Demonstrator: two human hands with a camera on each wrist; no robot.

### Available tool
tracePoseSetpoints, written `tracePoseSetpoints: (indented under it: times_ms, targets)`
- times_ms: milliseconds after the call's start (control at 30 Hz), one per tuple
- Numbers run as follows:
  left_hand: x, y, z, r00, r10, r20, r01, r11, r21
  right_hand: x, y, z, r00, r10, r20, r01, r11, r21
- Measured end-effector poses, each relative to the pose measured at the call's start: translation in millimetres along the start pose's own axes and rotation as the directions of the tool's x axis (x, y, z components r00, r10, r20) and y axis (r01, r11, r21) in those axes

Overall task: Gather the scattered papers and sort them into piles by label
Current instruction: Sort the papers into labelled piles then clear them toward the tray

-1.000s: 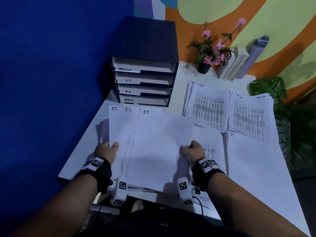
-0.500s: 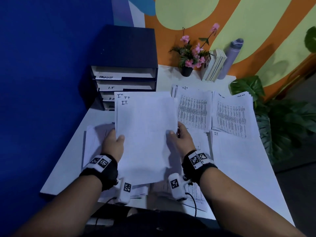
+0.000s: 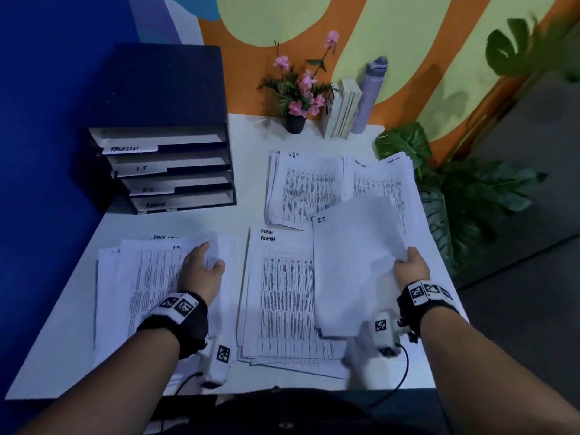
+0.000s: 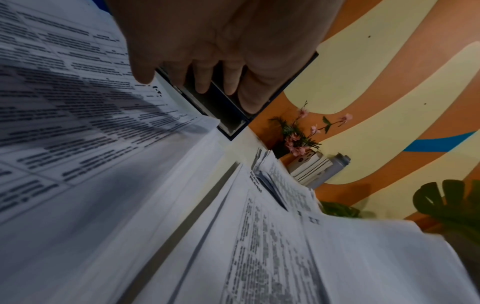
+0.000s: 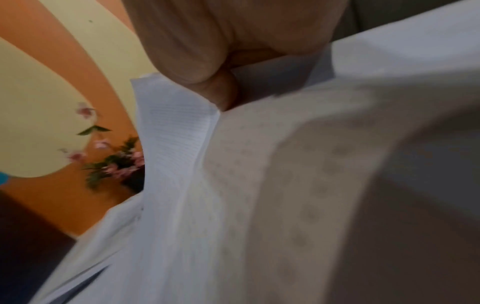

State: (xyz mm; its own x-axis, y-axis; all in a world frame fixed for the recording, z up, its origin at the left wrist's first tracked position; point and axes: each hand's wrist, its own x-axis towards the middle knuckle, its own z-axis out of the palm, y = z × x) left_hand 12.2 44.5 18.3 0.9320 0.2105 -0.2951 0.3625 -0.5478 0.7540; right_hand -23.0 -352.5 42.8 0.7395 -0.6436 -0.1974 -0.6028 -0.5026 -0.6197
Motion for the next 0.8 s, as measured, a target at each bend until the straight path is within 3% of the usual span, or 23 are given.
tracePoseSetpoints:
  times_ms: [167,267,367,467,600,667,800]
  targets:
    - [9.4,-14.3,8.2,0.999,-0.034,-0.001,0.033,0.965,0.259,16.0,46.3,-41.2,0.988,0.154,-0.017,-0.154,0.964,-0.215]
    - [5.5,-17.0,8.2,0.993,-0.115,-0.019,0.113,0.91,0.399,14.2,53.1,-37.6,0.985,0.114,-0.13,-0.155,0.913,-0.378]
    - [2.1,-29.0,0.7,0.979,-0.194,-0.063,0.201,0.858,0.472,5.6,35.2,-16.2,0.995,-0.01,-0.101,-0.036,0.892,-0.45]
    - [-2.3,-49.2,-12.8,0.957,-0.278,-0.081,0.28,0.819,0.501,-5.7,5.2,20.9,0.977,-0.211,0.041,0.211,0.899,-0.384]
    - [-15.6,-72.5,-29.8,0.93,-0.365,-0.052,0.333,0.77,0.544,-36.1,-45.5,77.2,0.858,-0.382,0.343,0.453,0.877,-0.158]
    - [-22.9,-79.0,-33.7,0.922,-0.386,0.003,0.317,0.76,0.567,-57.9,-70.4,100.1,0.798,-0.379,0.469,0.447,0.894,-0.038]
    - [-35.9,-83.0,-33.3,0.922,-0.365,0.127,0.218,0.763,0.609,-101.3,-99.0,137.9,0.703,-0.26,0.663,0.293,0.954,0.063]
